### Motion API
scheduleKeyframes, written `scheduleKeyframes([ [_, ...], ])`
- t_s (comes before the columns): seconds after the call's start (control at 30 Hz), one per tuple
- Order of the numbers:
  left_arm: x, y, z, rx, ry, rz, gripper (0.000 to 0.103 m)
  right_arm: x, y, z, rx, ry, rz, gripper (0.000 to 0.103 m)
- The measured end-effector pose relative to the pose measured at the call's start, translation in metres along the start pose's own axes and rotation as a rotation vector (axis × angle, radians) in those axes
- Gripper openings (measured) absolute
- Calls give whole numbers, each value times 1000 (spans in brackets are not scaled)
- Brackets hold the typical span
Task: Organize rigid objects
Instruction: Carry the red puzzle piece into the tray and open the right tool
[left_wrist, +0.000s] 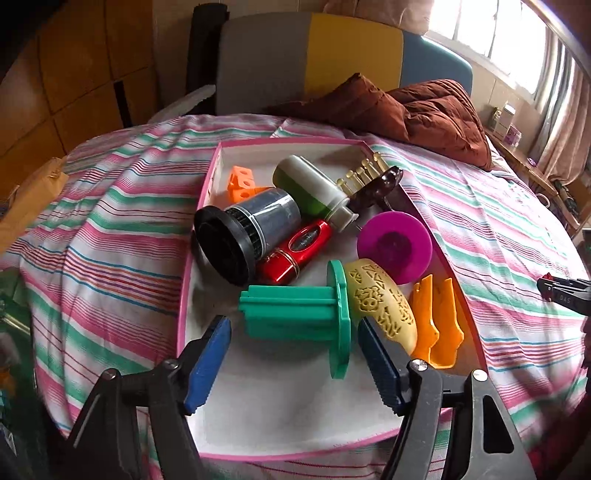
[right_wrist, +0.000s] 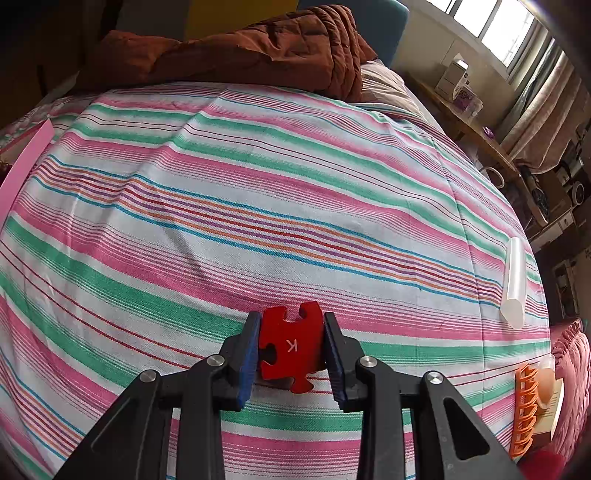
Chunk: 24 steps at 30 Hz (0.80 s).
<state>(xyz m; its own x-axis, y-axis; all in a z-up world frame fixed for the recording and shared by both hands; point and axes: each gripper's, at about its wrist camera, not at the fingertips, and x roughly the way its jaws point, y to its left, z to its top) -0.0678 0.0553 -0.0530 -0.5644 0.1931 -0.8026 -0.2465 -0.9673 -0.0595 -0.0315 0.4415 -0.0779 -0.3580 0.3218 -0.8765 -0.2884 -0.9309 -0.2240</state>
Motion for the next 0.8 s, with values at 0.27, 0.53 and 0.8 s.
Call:
scheduleKeyframes([
  [0.27, -21, -1, -7, -31, -39, 1, 78, -1, 1, 0, 4, 9, -1, 32],
  [0.53, -37, -2, -7, -29, -85, 6, 81, -10, 6, -5, 51, 56, 42, 32],
  [0.8, -44, 6, -9, -50, -96, 1, 82, -38, 52, -13, 65, 22, 235, 32],
])
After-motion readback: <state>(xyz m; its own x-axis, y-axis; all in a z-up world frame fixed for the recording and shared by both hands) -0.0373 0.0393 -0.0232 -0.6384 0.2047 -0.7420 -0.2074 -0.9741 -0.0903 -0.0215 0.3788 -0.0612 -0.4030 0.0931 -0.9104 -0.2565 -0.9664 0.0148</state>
